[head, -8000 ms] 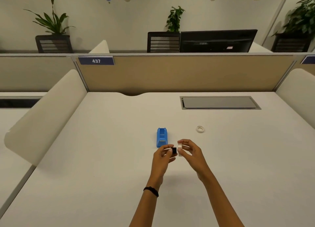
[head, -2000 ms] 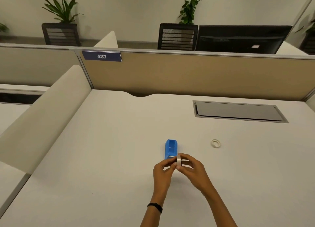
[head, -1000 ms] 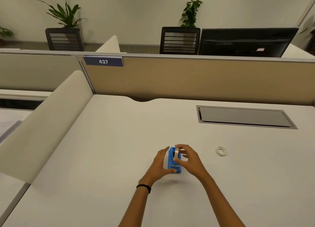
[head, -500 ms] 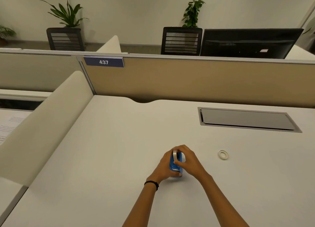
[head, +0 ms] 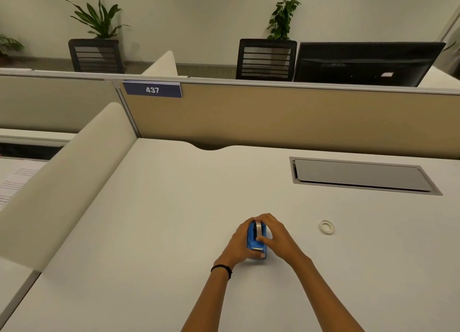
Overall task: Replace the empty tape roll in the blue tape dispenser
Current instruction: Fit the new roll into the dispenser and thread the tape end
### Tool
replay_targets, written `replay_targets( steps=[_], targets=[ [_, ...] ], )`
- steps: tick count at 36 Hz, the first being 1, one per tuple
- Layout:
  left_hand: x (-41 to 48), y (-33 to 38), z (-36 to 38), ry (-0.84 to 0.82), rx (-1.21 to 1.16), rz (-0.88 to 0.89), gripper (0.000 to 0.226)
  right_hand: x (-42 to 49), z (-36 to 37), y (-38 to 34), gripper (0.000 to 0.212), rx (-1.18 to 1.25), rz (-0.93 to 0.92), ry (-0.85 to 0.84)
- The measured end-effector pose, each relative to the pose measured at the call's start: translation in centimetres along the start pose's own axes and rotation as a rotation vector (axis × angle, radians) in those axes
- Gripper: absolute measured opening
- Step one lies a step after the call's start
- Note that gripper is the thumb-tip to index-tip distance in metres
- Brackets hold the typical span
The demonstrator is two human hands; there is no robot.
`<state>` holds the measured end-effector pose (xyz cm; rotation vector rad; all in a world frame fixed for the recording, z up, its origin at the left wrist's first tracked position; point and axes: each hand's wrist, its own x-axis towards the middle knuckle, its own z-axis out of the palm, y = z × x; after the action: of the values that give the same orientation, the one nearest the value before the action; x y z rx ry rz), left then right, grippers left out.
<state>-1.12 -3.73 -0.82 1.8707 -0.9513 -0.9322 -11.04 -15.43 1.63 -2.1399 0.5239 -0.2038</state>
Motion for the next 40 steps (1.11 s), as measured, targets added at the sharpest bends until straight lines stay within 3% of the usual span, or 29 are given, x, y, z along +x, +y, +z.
replay_targets(
  steps=[5, 12, 30, 34, 40],
  targets=[
    [-0.1, 0.1, 0.0, 0.001, -0.009, 0.006, 0.093, -0.2, 0.5, 0.1, 0.044, -0.009, 0.009, 0.019],
    [0.0, 0.0, 0.0, -0.004, -0.001, 0.002, 0.094, 0.3, 0.3, 0.0, 0.034, -0.036, 0.011, 0.059],
    [0.1, -0.3, 0.2, 0.001, -0.027, 0.023, 0.093, 0.5, 0.6, -1.3, 0.032, -0.175, 0.079, 0.036],
    [0.3, -0.4, 0.1, 0.000, -0.022, 0.032, 0.092, -0.3, 1.1, -1.5, 0.041, -0.142, 0.151, 0.057],
    [0.3, -0.6, 0.1, 0.004, -0.015, 0.050, 0.091, -1.2, 1.3, -1.6, 0.038, -0.060, 0.116, 0.132]
  ],
)
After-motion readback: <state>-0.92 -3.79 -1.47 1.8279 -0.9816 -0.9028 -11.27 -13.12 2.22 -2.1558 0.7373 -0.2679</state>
